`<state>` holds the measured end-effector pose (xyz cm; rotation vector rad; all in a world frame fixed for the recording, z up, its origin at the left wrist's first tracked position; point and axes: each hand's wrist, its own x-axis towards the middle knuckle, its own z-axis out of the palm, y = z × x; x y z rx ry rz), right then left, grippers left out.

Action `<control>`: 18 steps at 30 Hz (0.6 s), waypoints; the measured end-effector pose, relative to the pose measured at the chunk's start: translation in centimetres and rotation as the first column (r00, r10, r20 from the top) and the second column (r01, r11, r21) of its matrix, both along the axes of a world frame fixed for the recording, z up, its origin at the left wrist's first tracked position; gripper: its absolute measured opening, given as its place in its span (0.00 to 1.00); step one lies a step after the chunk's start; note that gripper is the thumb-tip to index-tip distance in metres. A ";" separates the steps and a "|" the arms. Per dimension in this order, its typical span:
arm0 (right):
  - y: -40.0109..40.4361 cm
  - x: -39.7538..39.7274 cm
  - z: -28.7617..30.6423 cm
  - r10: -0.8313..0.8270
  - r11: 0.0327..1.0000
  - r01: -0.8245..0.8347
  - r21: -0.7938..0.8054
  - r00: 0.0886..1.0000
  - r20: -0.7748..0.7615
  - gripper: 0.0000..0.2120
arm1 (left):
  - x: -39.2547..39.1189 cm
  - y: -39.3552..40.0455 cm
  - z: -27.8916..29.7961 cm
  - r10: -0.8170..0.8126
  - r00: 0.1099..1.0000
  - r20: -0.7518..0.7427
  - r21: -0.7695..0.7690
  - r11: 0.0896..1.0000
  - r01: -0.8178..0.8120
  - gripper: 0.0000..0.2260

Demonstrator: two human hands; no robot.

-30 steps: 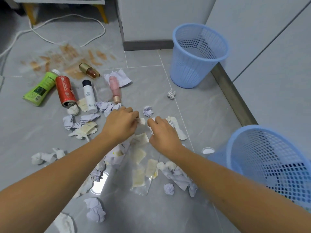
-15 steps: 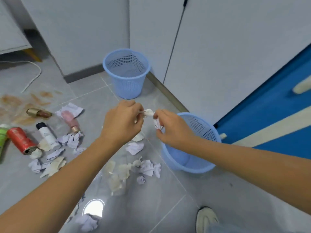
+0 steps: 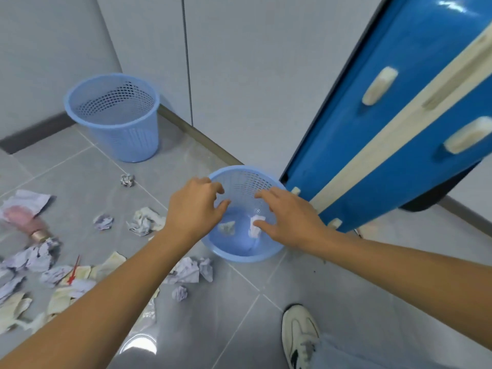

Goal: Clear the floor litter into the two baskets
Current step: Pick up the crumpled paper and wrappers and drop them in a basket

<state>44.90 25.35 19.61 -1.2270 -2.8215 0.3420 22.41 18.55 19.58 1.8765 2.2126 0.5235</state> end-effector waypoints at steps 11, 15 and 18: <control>4.7 1.9 -3.6 -0.336 0.901 0.358 -0.244 0.933 0.129 0.35 | -2.9 -1.5 -4.8 0.197 0.975 0.103 -0.221 0.960 -0.171 0.24; 5.2 0.4 -3.6 -0.334 0.908 0.335 -0.254 0.941 0.049 0.32 | -3.8 -1.3 -5.8 0.268 0.939 0.217 -0.152 0.959 -0.239 0.22; 6.2 -2.5 -2.6 -0.291 0.932 0.279 -0.233 0.957 -0.016 0.31 | -6.2 -1.0 -5.8 0.319 0.919 0.230 -0.092 0.948 -0.306 0.22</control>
